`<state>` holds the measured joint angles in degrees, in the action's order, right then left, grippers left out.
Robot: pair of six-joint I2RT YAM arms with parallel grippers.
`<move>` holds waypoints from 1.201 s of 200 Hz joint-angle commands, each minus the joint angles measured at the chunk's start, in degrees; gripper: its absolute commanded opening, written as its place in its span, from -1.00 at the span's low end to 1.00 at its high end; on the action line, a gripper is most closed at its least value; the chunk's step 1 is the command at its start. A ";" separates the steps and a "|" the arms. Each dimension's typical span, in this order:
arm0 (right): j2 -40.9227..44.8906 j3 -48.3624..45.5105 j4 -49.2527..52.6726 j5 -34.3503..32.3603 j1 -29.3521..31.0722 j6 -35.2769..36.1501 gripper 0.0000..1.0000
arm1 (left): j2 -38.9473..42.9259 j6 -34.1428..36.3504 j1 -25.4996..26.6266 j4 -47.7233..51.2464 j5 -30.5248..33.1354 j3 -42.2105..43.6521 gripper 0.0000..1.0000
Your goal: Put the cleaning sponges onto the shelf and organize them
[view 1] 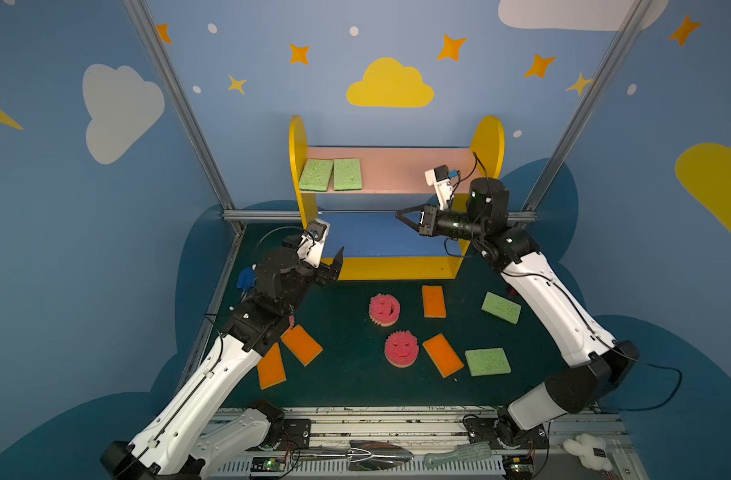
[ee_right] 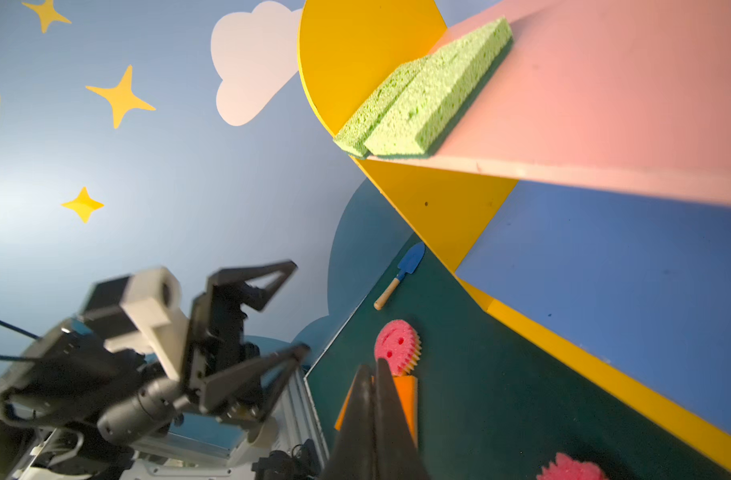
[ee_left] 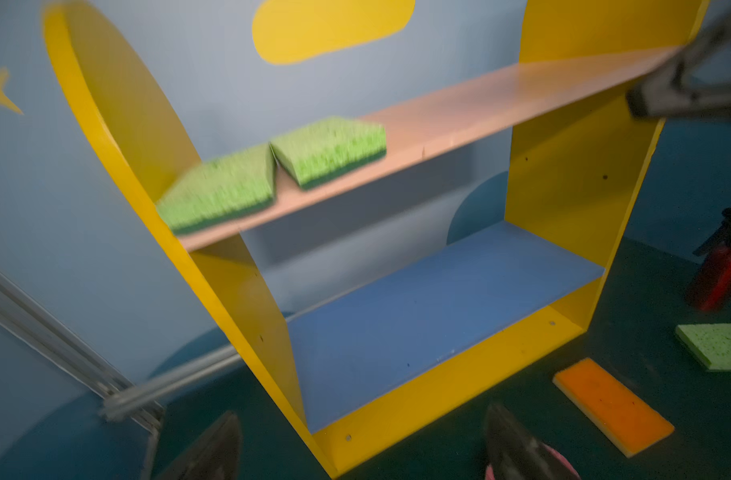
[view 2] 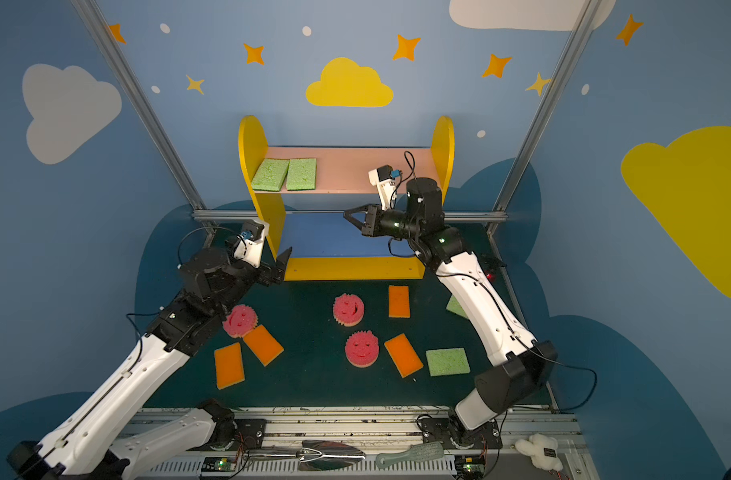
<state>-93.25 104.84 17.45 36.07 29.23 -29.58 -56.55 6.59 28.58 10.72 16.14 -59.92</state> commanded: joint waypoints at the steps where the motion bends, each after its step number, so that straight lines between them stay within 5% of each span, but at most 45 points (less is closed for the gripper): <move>1: -7.78 10.27 5.48 -3.40 0.96 5.77 -1.00 | 5.46 -11.11 0.45 -4.49 0.13 7.42 0.79; 26: -16.89 24.45 10.02 -3.16 1.38 7.60 -1.00 | 7.82 -12.92 1.92 -7.60 -0.53 15.42 0.79; 76: -29.18 43.45 17.20 -8.02 2.67 10.02 -1.00 | 3.36 -13.09 8.94 -6.83 5.46 18.31 0.84; 122: -31.32 44.24 16.87 -15.37 5.30 16.05 -1.00 | 1.33 -14.15 12.44 -9.50 6.34 21.07 0.84; 240: -31.91 42.82 14.34 -13.49 6.19 15.08 -1.00 | 3.11 -18.33 14.40 -8.12 7.25 24.75 0.87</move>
<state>-126.15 147.98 32.45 23.86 36.01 -14.52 -53.54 -10.24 42.68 2.20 23.11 -34.89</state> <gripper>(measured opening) 0.046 0.932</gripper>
